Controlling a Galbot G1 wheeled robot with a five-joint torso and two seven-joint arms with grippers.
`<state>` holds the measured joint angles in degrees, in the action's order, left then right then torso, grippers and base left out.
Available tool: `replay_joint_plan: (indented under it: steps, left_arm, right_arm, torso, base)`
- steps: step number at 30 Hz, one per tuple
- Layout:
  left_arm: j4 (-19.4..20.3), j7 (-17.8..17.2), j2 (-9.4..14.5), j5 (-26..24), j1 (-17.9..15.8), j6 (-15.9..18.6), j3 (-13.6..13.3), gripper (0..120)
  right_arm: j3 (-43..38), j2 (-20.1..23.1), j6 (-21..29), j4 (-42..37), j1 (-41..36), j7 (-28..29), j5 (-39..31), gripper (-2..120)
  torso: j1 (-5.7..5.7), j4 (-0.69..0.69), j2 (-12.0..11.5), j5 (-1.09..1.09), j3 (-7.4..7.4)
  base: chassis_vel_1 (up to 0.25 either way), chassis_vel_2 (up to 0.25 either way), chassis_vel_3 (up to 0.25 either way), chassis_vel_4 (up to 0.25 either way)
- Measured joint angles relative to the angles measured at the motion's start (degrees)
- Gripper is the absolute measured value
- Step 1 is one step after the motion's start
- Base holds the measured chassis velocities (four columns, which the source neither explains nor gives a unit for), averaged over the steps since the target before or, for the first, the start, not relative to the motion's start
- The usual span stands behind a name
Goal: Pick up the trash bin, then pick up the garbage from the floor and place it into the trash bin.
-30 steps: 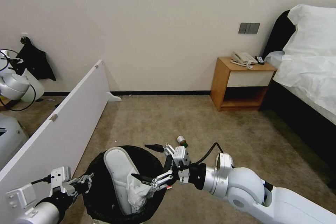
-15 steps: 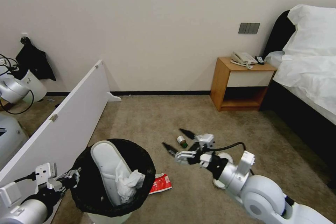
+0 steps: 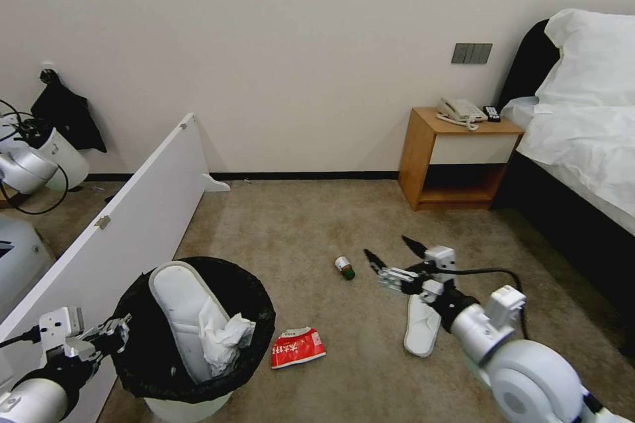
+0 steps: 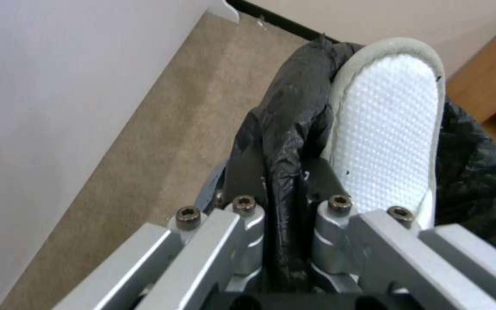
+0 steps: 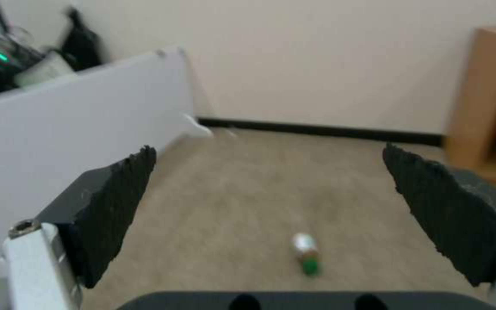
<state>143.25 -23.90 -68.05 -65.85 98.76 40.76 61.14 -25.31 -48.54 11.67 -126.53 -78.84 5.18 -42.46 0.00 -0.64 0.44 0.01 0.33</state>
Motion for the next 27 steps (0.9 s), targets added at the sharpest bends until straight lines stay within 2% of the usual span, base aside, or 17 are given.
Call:
replay_joint_plan:
  steps: [6,10,12,23,27]
  left_arm:
    - [0.0,0.29,0.24,1.03,-0.11,-0.06,-1.01,5]
    - [0.0,0.39,0.27,1.24,-0.28,-0.09,-1.2,5]
    - [0.0,0.58,0.26,1.65,-0.31,-0.13,-1.31,5]
    - [0.0,1.16,0.78,2.21,-1.14,-0.36,-1.72,5]
    - [0.0,1.76,0.62,2.59,-1.18,-0.56,-1.94,5]
  right_arm:
    - [-8.92,-1.84,-1.27,-2.25,-10.48,-0.92,5.01,100]
    - [-11.31,-3.19,-1.23,-2.79,-13.66,-0.86,7.7,100]
    - [-13.66,-5.16,-1.43,-3.21,-16.91,-1.02,10.49,100]
    - [-17.87,-13.41,-5.02,-4.19,-24.09,-1.39,17.78,100]
    - [-19.96,-17.22,-8.22,-3.89,-26.66,-2.15,22.73,100]
  torso:
    - [0.0,0.02,0.0,-0.01,0.0]
    - [0.0,0.01,0.0,-0.01,0.0]
    - [0.0,0.01,0.0,0.0,0.0]
    - [0.0,0.01,0.0,-0.01,0.0]
    - [0.0,0.02,0.0,-0.01,0.0]
  base:
    - [0.0,0.0,0.0,0.0]
    - [0.0,0.0,0.0,0.0]
    - [0.0,0.0,0.0,0.0]
    - [0.0,0.0,0.0,0.0]
    - [0.0,0.0,0.0,0.0]
